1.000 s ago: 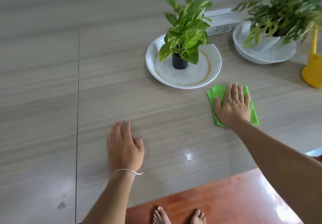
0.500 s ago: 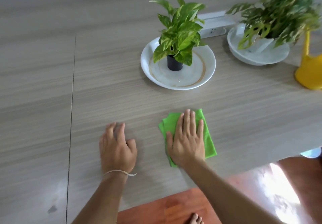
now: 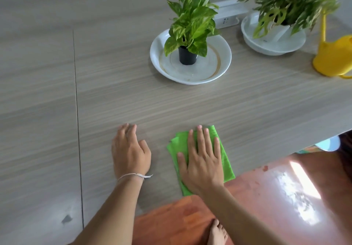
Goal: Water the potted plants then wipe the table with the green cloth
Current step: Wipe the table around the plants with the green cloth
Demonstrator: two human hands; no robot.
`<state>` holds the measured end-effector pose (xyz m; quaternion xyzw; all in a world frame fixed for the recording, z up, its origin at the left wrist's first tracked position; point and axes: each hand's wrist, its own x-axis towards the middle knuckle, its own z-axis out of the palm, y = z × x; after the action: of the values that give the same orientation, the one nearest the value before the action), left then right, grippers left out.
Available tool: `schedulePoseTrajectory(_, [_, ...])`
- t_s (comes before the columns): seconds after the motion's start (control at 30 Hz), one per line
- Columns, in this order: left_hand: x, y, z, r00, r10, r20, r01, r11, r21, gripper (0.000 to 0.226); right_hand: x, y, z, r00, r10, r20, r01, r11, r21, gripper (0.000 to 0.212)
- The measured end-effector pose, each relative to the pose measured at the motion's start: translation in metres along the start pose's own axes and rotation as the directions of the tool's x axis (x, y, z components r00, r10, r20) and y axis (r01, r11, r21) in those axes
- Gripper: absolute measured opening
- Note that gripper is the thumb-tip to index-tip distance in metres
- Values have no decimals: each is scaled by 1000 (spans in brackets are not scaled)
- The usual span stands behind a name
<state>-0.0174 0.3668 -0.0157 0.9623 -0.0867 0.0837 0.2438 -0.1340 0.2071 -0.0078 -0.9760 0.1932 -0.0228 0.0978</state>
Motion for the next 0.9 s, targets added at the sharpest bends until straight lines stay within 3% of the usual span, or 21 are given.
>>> schedulePoseTrajectory(0.17, [-1,-1,0,1000,2,2,-2,1000,7,55,50,93,-21,971,237,4,-237,970,-59,78])
schedulePoseTrajectory(0.4, [0,-2,7,1000,21,-15,-20,997,72,51,164,182,-46,922,388,16,-386,920,-60,79])
schedulePoseTrajectory(0.63, [2,1,8,999,2,33,-7,990,142,53,230,189,-45,890,455,24,-454,890,-47,84])
schedulePoseTrajectory(0.9, [3,1,7,1000,-2,12,0,990,142,53,177,131,-30,941,331,62,-325,941,-93,82])
